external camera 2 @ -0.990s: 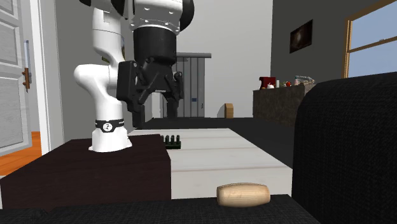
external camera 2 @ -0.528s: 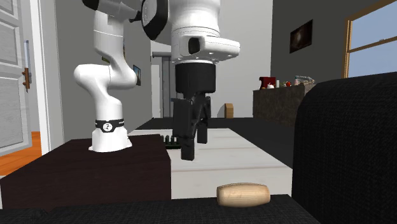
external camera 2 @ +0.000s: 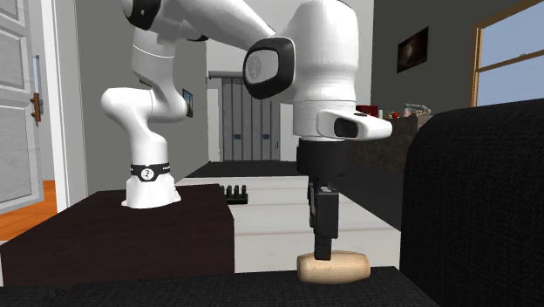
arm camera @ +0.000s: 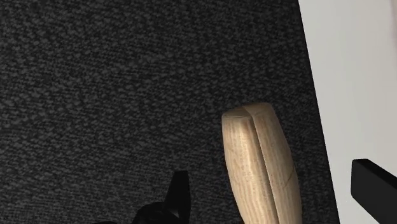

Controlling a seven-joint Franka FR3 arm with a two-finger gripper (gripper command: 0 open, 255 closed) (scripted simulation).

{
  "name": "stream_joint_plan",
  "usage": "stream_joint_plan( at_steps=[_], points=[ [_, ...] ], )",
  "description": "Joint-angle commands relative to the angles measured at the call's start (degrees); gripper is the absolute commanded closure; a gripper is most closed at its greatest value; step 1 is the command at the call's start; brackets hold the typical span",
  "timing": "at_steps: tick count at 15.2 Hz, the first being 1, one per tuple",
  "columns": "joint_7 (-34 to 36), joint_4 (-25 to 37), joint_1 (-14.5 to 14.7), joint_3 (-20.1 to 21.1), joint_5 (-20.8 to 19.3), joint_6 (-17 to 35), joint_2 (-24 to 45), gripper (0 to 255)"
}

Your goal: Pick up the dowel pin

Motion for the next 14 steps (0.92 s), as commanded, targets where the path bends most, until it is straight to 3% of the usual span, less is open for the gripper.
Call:
stream_joint_plan(
  at_steps=[1, 11, 12, 14],
  points=[
    [-1.0, 3.2, 1.1, 0.7, -0.6, -0.3, 3.1, 0],
    [-0.9, 3.7, 1.4, 0.2, -1.1, 3.2, 7.3, 0],
    [-1.0, 3.8, 1.4, 0.2, -1.1, 3.2, 7.3, 255],
    [-1.0, 3.7, 1.4, 0.2, -1.1, 3.2, 7.3, 255]
  ],
)
